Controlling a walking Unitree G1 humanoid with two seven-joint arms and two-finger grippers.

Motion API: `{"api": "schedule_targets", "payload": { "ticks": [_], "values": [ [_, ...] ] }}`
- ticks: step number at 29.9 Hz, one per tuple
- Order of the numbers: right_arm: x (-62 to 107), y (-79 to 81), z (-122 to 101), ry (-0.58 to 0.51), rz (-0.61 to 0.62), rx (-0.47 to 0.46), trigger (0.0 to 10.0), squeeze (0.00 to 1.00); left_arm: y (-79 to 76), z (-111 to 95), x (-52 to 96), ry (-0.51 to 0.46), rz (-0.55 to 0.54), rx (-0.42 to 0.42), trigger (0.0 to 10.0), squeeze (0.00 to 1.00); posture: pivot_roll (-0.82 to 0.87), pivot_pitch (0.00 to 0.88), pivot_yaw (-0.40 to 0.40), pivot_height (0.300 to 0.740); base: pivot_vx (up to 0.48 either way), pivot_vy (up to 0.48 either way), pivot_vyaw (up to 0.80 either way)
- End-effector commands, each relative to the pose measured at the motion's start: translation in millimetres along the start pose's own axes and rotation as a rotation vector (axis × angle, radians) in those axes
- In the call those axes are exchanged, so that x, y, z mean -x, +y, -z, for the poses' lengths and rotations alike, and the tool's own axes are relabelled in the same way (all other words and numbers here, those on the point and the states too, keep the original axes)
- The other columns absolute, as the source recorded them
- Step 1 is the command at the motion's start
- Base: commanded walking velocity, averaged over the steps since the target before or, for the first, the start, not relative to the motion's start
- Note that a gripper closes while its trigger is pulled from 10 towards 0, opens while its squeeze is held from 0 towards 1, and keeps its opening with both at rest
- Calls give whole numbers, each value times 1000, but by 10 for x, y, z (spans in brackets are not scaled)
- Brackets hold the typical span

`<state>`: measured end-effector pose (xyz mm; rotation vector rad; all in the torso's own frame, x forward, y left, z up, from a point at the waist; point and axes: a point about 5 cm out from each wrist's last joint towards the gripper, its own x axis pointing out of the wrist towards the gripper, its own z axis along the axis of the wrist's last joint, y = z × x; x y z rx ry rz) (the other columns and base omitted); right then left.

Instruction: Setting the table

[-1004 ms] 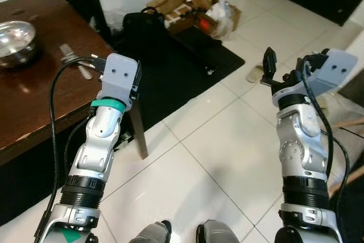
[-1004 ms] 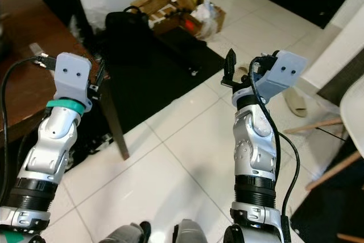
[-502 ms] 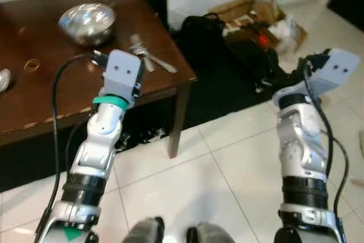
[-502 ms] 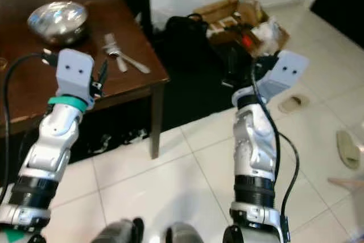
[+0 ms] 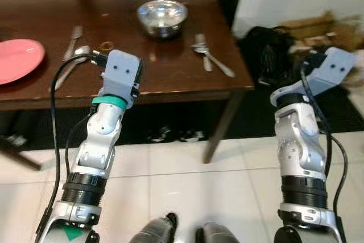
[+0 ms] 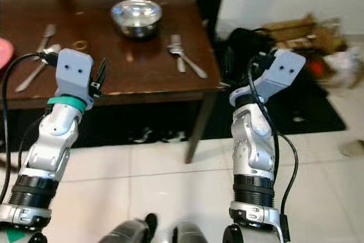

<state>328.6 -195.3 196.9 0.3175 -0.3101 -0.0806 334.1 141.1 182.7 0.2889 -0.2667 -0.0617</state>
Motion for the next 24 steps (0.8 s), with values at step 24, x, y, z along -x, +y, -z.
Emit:
{"api": "schedule_targets", "payload": {
  "ticks": [24],
  "values": [
    [15, 12, -12, -15, -2, -3, 10000, 0, -98, -39, -92, -14, 13, -11, 10000, 0, -45, 0, 21, 740, 480, 0, 0]
  ]
}}
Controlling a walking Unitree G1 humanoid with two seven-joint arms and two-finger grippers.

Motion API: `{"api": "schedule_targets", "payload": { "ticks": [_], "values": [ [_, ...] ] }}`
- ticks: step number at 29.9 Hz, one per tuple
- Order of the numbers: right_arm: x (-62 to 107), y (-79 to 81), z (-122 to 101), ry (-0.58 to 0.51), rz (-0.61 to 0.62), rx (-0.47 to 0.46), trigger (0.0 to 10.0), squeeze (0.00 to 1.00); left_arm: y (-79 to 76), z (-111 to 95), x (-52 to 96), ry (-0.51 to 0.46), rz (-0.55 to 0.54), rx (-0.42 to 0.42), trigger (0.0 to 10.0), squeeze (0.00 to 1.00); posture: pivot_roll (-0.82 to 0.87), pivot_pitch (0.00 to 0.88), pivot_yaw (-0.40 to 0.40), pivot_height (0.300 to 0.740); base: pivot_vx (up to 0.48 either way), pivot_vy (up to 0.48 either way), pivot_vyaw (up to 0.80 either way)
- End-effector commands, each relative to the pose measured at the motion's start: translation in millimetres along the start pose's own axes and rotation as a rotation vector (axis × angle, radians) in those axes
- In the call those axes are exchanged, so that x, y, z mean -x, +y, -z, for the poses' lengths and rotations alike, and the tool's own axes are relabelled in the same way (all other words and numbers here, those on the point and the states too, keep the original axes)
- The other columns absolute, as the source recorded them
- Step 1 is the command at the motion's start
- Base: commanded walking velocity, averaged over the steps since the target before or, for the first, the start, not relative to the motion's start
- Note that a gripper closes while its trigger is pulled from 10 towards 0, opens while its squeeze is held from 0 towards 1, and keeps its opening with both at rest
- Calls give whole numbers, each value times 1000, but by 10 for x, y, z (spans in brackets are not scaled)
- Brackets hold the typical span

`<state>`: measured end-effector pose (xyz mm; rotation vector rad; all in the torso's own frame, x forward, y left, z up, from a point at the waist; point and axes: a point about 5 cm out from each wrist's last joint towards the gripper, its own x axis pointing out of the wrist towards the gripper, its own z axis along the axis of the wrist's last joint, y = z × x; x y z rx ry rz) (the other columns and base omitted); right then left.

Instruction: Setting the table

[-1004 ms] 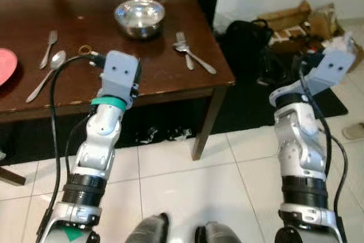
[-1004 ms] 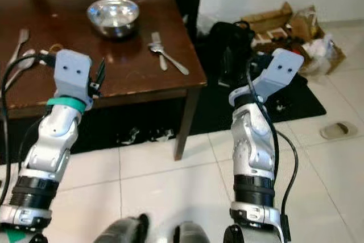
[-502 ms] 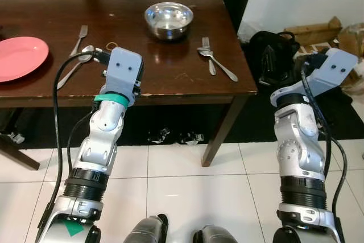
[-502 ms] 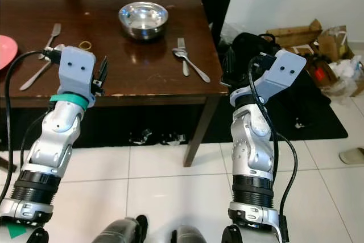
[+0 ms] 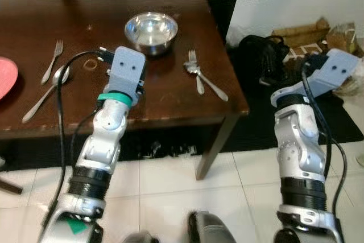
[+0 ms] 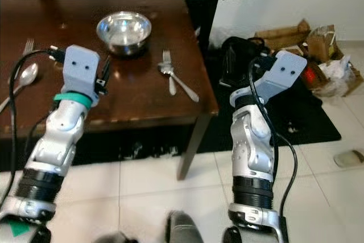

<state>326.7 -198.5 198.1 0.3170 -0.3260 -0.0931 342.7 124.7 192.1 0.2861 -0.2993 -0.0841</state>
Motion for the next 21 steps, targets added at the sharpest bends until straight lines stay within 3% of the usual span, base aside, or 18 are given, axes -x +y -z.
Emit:
{"api": "schedule_targets", "payload": {
  "ticks": [1, 7, 10, 12, 16, 19, 20, 21],
  "values": [
    [5, 38, 14, 3, -12, -5, 10000, 0, 30, 69, 33, 21, -4, -15, 10000, 0, -45, 0, 21, 740, 480, 0, 0],
    [4, 41, 22, 3, -15, 0, 10000, 0, 31, 73, 33, 18, -2, -17, 10000, 0, -45, 0, 24, 740, 452, 0, 0],
    [3, 44, 29, 6, -21, 7, 10000, 0, 28, 70, 26, 17, 0, -19, 10000, 0, -44, 0, 24, 740, 0, 0, 0],
    [-2, 70, 84, 52, -70, 80, 10000, 0, 37, 55, 17, 10, 19, -36, 10000, 0, -47, 0, 26, 740, 0, 0, 0],
    [0, 85, 120, 79, -109, 126, 10000, 0, 42, 44, 15, 6, 46, -51, 10000, 0, -48, 0, 26, 740, 0, 0, 0],
    [34, 111, 241, 182, -254, 271, 10000, 0, -28, -19, 103, -2, 339, -70, 10000, 0, -43, 0, 20, 740, 0, 0, 0],
    [34, 111, 241, 182, -254, 271, 10000, 0, -28, -19, 103, -2, 339, -70, 10000, 0, -43, 0, 20, 740, 0, 0, 0],
    [44, 116, 264, 202, -283, 297, 10000, 0, -55, -32, 138, -3, 413, -69, 10000, 0, -43, 0, 20, 740, 0, 0, 0]
  ]
}}
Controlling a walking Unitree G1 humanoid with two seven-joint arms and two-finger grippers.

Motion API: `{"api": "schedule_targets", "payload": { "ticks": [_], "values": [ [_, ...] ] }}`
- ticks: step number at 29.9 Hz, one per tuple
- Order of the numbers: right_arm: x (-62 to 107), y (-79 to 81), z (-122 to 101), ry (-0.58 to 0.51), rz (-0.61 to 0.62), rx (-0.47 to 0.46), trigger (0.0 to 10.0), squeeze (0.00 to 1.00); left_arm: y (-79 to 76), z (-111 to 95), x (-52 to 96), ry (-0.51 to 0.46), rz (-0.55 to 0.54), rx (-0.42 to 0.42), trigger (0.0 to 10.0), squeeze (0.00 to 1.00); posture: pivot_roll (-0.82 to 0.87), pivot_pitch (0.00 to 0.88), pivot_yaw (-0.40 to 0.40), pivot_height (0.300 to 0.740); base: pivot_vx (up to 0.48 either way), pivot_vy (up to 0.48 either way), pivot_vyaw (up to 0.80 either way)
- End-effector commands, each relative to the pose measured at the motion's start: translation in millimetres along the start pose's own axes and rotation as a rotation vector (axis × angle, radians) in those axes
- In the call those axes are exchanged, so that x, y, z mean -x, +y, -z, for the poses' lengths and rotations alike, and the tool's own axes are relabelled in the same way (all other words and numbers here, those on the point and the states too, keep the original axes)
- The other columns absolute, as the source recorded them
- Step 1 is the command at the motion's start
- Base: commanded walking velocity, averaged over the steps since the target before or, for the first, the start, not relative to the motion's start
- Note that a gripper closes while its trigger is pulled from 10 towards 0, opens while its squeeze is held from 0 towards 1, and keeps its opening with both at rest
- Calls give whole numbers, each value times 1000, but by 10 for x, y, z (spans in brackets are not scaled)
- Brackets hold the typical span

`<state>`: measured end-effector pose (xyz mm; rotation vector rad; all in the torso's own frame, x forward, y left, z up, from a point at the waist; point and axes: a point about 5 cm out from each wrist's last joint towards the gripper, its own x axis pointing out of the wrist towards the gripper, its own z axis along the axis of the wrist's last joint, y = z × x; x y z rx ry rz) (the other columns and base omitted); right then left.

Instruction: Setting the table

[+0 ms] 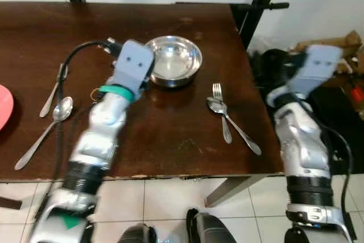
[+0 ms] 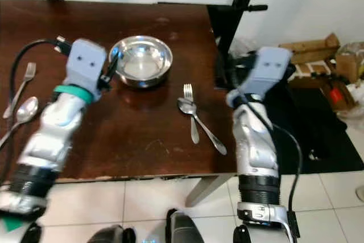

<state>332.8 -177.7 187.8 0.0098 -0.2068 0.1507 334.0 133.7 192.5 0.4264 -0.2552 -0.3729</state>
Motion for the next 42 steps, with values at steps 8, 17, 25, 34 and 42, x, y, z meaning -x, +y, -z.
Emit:
{"api": "schedule_targets", "payload": {
  "ticks": [8, 17, 25, 34, 42],
  "values": [
    [56, 24, 309, 203, -189, 275, 10000, 0, -383, -216, 161, -57, 350, 125, 10000, 0, -47, 0, 26, 740, 0, 0, 0],
    [132, -90, 421, 312, -211, 334, 10000, 0, -380, -197, 144, -42, 318, 122, 10000, 0, -44, 0, 12, 740, 0, 0, 0],
    [216, -156, 498, 366, -237, 371, 10000, 0, -257, -112, 142, 14, 186, 132, 10000, 0, -58, 8, 5, 740, 0, 0, 0],
    [196, -98, 494, 340, -232, 353, 10000, 0, -82, -85, 125, 31, 25, 162, 10000, 0, -93, 4, 11, 740, 0, 0, 0],
    [172, -19, 511, 331, -222, 344, 10000, 0, -79, -68, 109, 34, 8, 177, 10000, 0, -102, 0, 39, 740, 0, 0, 0]
  ]
}}
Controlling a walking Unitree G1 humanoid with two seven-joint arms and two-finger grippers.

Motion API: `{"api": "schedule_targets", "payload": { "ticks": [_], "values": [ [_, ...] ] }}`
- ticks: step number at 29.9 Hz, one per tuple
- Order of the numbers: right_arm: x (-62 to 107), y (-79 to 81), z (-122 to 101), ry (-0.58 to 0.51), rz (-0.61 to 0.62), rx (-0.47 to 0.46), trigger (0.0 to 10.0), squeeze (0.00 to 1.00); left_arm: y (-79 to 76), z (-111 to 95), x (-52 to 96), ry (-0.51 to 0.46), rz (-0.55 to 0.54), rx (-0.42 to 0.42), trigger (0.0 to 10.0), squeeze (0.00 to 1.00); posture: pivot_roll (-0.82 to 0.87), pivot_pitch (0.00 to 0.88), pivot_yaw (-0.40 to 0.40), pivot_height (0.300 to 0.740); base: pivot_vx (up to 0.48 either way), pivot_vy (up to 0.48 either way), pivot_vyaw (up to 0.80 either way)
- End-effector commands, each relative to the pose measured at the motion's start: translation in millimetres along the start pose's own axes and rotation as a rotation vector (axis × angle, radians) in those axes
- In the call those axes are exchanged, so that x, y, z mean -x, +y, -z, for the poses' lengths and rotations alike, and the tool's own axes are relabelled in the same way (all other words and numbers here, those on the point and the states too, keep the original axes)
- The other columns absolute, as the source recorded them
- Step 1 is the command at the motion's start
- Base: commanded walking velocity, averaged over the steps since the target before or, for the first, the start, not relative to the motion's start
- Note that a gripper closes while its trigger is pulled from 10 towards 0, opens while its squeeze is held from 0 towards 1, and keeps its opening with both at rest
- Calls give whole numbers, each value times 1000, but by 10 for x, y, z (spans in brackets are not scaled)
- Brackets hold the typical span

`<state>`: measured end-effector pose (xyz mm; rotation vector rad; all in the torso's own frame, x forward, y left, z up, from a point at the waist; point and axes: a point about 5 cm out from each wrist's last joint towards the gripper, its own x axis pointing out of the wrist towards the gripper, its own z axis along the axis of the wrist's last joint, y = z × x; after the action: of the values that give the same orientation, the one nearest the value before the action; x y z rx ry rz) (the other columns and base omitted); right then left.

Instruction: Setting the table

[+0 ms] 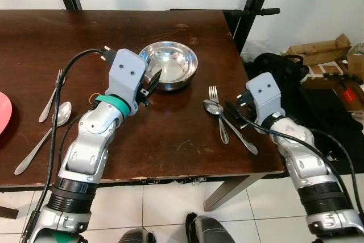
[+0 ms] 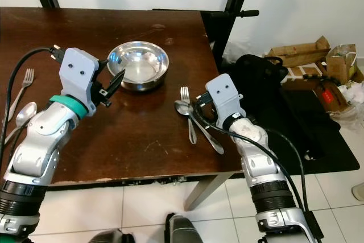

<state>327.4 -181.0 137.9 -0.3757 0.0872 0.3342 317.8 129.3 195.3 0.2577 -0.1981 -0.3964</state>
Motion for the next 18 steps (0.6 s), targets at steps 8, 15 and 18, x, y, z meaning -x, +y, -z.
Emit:
{"api": "schedule_targets", "payload": {
  "ticks": [8, 15, 18],
  "values": [
    [14, -27, 13, 1, 28, 4, 10000, 0, -11, 21, -57, 11, -11, 4, 10000, 0, -115, 0, 50, 740, 0, 0, 0],
    [14, -29, 14, -5, 50, -3, 10000, 0, -1, 16, -92, 9, -6, -1, 10000, 0, -119, 0, 62, 740, 0, 0, 0],
    [11, -28, 10, -7, 53, -5, 10000, 0, 0, 11, -105, 7, -6, -1, 10000, 0, -121, 0, 64, 740, 0, 0, 0]
  ]
}}
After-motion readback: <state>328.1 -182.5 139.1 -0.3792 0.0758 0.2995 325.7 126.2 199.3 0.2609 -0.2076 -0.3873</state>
